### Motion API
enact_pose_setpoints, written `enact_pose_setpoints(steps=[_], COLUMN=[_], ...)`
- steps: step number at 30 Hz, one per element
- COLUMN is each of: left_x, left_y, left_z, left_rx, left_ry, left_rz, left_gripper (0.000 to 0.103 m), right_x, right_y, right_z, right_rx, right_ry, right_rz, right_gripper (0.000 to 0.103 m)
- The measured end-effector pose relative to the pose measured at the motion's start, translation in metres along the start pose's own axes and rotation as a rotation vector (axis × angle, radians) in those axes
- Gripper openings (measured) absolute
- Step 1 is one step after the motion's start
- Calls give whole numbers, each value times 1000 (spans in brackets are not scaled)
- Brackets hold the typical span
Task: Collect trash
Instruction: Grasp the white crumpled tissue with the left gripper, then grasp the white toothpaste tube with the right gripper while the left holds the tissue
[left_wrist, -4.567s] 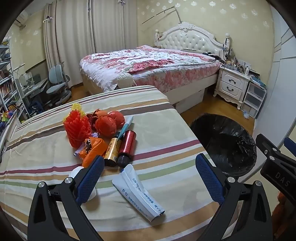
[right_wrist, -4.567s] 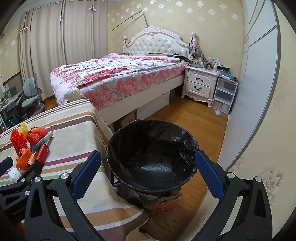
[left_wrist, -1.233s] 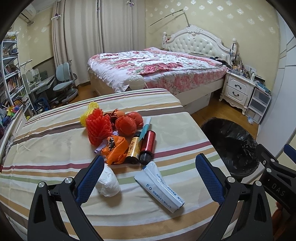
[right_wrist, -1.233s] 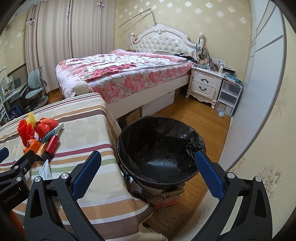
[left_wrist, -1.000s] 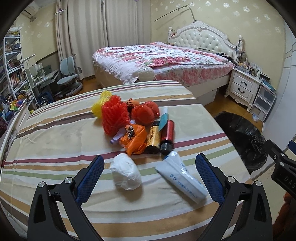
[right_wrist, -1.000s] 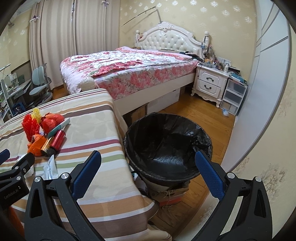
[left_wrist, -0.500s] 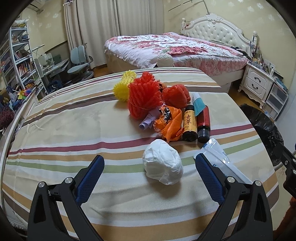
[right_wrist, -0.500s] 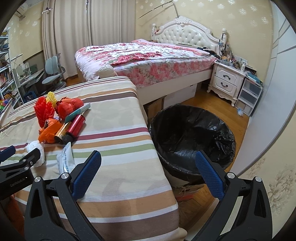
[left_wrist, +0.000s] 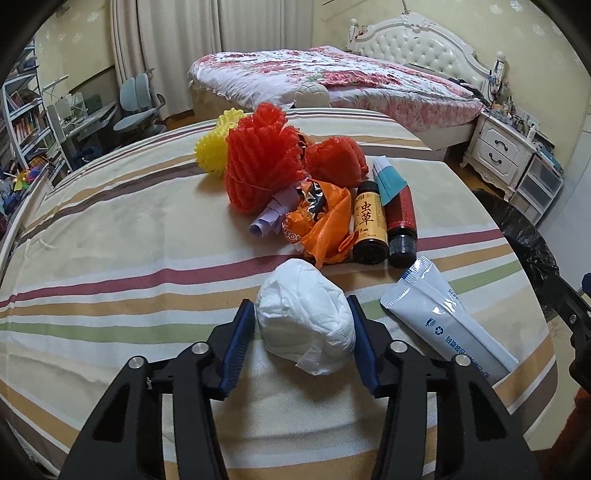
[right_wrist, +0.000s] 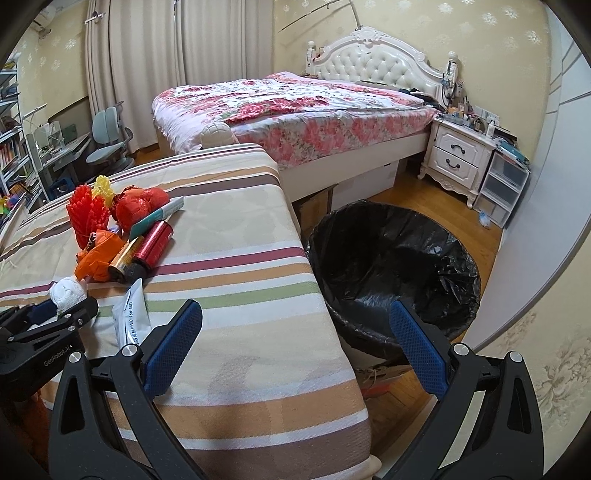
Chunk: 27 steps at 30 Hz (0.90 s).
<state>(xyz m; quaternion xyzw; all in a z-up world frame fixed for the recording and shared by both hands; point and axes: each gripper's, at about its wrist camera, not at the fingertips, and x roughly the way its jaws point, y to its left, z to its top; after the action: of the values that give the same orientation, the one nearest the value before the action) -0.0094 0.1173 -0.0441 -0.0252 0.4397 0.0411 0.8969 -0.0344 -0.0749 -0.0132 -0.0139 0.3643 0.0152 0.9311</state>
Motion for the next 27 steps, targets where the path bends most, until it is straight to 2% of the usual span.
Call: enact_pose_setpoints(steps=[5,12,24,26,27], left_x=[-4,-14,-31,-36,-38], left_y=[0,11,51,58,60], left_z=[-2,-2,-13,-14,-15], left_rx=[15,5,-56,-72,-79], left_ry=[-15,-43,-70,-76,-79], left_rz=[14,42,104,113,116], left_gripper=[42,41,41,41,41], right_x=[0,-4,-7,-6,-4], right_y=[5,17,61,68,72], right_z=[0,1,-1,-2,-3], right_rx=[-10,-31,-119,-140,-150], right_ry=[1,-6,5,13,21], right_rz=[9,34,121,139,152], right_gripper=[99,99,97,92,86])
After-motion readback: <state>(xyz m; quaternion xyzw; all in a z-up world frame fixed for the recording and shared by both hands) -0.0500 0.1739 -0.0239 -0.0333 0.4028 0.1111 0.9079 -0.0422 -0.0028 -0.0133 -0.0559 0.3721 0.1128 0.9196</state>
